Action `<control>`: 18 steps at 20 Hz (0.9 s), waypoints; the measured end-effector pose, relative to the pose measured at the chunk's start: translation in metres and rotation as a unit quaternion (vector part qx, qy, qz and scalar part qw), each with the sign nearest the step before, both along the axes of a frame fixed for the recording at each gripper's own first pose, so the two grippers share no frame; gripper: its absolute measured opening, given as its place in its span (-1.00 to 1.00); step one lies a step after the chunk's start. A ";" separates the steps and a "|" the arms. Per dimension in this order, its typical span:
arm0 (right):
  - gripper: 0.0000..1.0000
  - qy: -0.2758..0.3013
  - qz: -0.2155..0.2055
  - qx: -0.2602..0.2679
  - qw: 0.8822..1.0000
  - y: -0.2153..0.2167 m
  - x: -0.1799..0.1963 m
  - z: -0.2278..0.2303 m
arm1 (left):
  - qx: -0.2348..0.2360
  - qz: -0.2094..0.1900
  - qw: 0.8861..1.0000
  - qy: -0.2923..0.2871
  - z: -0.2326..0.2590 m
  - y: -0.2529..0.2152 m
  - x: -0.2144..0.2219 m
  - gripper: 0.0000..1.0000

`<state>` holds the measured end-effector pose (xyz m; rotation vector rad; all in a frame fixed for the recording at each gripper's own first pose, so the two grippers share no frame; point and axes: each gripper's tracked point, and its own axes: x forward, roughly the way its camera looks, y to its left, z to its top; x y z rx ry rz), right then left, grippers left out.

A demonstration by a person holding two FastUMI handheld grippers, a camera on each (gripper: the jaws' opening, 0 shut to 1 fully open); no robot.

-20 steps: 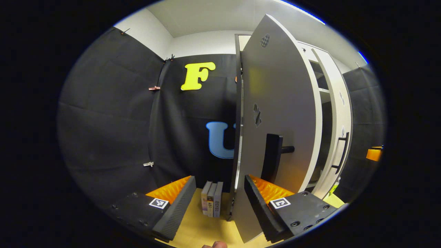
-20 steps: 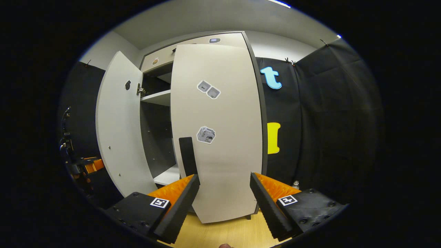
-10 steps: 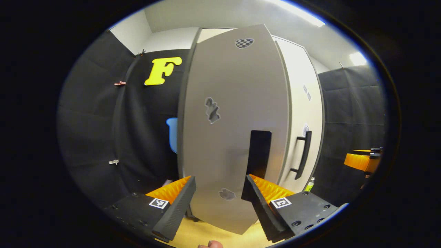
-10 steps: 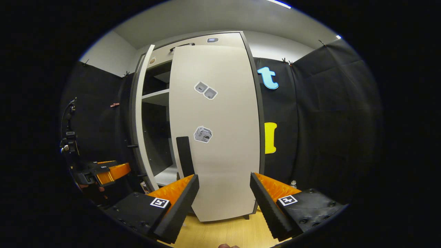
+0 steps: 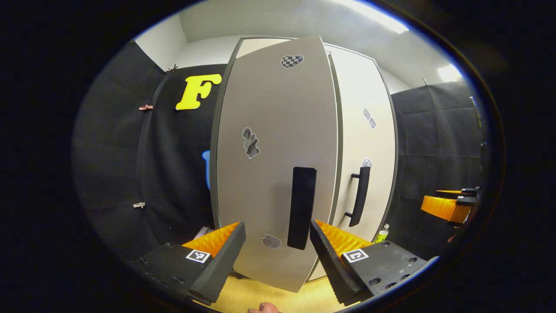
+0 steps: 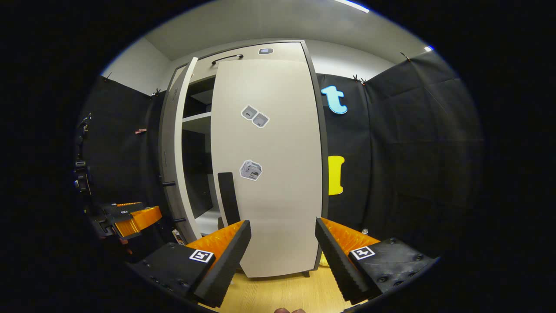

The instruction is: Grab one shoe with the right hand and put it into the shoe cabinet, grab the other shoe with the left hand and put it into the shoe cabinet; then close the right door with the right hand and the left door with the left hand.

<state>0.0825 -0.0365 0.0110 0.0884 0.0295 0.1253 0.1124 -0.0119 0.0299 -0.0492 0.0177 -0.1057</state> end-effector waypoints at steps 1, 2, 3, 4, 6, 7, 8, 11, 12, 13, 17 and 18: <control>0.97 -0.001 0.001 -0.004 1.000 0.001 -0.001 0.000 | 0.003 0.001 1.000 -0.003 0.002 0.001 -0.003 0.84; 0.97 -0.002 0.001 -0.006 1.000 0.002 -0.003 -0.001 | 0.005 0.001 1.000 -0.005 0.004 0.001 -0.005 0.84; 0.97 -0.003 0.001 -0.006 1.000 0.004 -0.004 0.000 | 0.007 0.002 1.000 -0.005 0.004 0.001 -0.008 0.94; 0.97 -0.006 0.002 -0.005 1.000 0.005 -0.005 0.001 | 0.009 0.002 1.000 -0.006 0.005 0.001 -0.011 0.89; 0.97 -0.007 0.003 -0.006 1.000 0.007 -0.006 0.002 | 0.012 0.003 1.000 -0.008 0.007 0.003 -0.017 0.89; 0.97 -0.008 0.003 -0.007 1.000 0.007 -0.007 0.002 | 0.013 0.002 1.000 -0.009 0.008 0.004 -0.019 0.90; 0.97 -0.010 0.002 -0.007 1.000 0.007 -0.007 0.003 | 0.013 0.000 1.000 -0.009 0.008 0.003 -0.022 0.96; 0.97 -0.012 0.002 -0.002 1.000 0.010 -0.010 0.003 | 0.012 -0.006 1.000 -0.010 0.010 0.001 -0.028 0.94; 0.97 -0.013 0.001 -0.001 1.000 0.012 -0.011 0.004 | 0.011 -0.006 1.000 -0.010 0.011 0.002 -0.030 0.90; 0.97 -0.014 0.001 -0.002 1.000 0.012 -0.012 0.004 | 0.009 -0.007 1.000 -0.011 0.012 0.002 -0.031 0.89; 0.97 -0.020 -0.003 -0.009 1.000 0.012 -0.015 0.006 | 0.001 -0.012 1.000 -0.009 0.011 -0.001 -0.035 0.91; 0.96 -0.020 -0.005 -0.012 1.000 0.012 -0.015 0.006 | 0.002 -0.011 1.000 -0.009 0.012 -0.001 -0.036 0.90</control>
